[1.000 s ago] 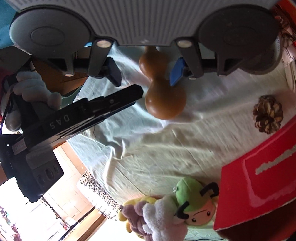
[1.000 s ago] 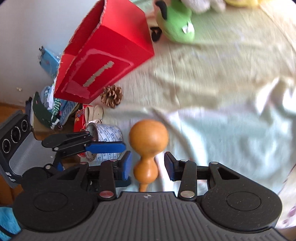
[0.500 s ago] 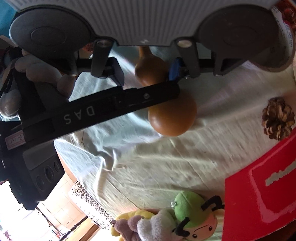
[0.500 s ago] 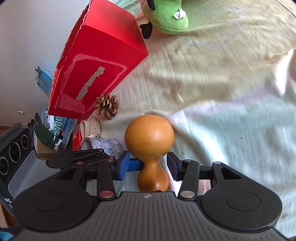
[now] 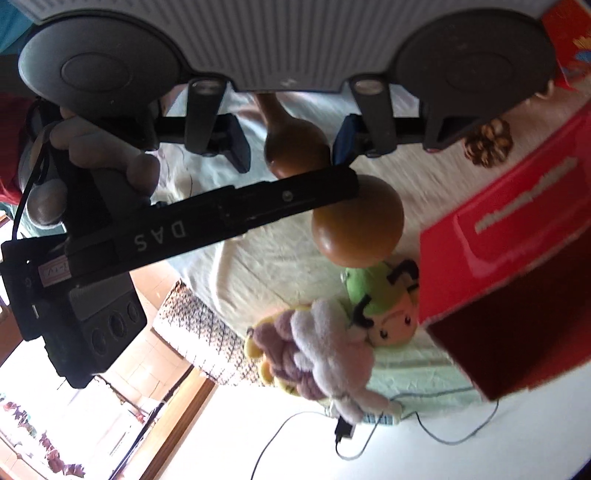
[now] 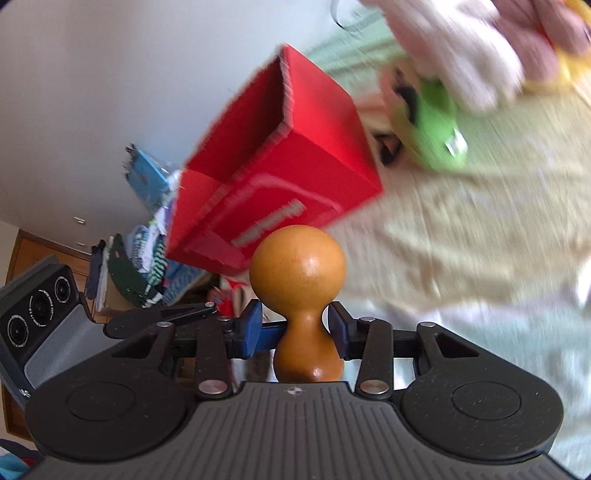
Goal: Organize objects
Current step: 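Lift the gourd with the right tool and carry it over the red box, then lower the gourd into the red box and open the right tool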
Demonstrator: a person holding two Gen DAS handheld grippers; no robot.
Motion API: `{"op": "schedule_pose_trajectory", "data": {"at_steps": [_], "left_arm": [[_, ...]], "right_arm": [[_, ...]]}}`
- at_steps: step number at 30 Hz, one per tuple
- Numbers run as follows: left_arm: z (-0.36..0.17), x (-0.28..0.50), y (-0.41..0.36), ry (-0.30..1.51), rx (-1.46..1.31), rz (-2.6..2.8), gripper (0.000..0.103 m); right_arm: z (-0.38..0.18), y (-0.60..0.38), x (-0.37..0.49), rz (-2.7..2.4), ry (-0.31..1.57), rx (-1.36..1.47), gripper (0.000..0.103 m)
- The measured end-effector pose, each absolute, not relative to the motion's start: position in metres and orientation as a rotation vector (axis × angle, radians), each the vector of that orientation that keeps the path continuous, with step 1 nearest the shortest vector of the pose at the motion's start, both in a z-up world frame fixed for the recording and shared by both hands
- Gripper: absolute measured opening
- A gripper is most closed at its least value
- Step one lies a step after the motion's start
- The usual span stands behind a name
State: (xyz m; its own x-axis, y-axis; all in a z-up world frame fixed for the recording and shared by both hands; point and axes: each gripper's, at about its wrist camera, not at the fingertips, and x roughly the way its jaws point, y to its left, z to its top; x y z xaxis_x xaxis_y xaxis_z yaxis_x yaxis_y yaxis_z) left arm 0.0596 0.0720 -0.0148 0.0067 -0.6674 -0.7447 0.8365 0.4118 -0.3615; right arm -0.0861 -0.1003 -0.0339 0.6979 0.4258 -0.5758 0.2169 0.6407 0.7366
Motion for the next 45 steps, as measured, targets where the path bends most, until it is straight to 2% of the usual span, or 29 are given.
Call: {"op": "schedule_pose_trajectory", "data": {"at_steps": [6,10,19,25,28,29,31,33,35,37,39,40,45], "left_arm": [[0.032,0.098,0.079,0.861,0.183,-1.138,0.049],[0.039,0.134,0.078,0.807,0.2,-1.062,0.049],[0.003,0.214,0.062,0.874,0.238,-0.895,0.05],[-0.033,0.233,0.053,0.971,0.259,-0.867,0.049],[-0.045,0.233,0.05,1.006,0.274,-0.865,0.049],[-0.049,0.234,0.05,1.02,0.271,-0.865,0.049],[-0.056,0.235,0.05,1.025,0.282,-0.85,0.049],[-0.061,0.237,0.051,1.036,0.287,-0.844,0.05],[-0.066,0.237,0.053,1.049,0.292,-0.841,0.054],[-0.068,0.239,0.06,1.042,0.284,-0.823,0.067],[-0.069,0.243,0.067,1.046,0.275,-0.813,0.071],[-0.07,0.244,0.07,1.051,0.264,-0.822,0.069],[-0.068,0.24,0.078,1.044,0.237,-0.84,0.068]], "right_arm": [[0.018,-0.1,-0.038,0.166,0.718,0.775,0.039],[0.032,-0.096,0.002,0.175,0.685,0.704,0.033],[0.001,-0.095,0.081,0.12,0.751,0.681,0.032],[-0.024,-0.095,0.099,0.085,0.822,0.677,0.032],[-0.028,-0.091,0.104,0.059,0.843,0.621,0.024],[-0.029,-0.09,0.105,0.043,0.856,0.594,0.017],[-0.029,-0.086,0.106,0.018,0.872,0.536,0.011],[-0.031,-0.083,0.107,0.004,0.88,0.501,0.011],[-0.031,-0.079,0.108,-0.026,0.889,0.455,0.012],[-0.033,-0.076,0.107,-0.057,0.903,0.408,0.01],[-0.032,-0.074,0.103,-0.069,0.917,0.393,0.011],[-0.032,-0.073,0.101,-0.07,0.928,0.393,0.011],[-0.03,-0.067,0.086,-0.054,0.985,0.38,0.011]]}}
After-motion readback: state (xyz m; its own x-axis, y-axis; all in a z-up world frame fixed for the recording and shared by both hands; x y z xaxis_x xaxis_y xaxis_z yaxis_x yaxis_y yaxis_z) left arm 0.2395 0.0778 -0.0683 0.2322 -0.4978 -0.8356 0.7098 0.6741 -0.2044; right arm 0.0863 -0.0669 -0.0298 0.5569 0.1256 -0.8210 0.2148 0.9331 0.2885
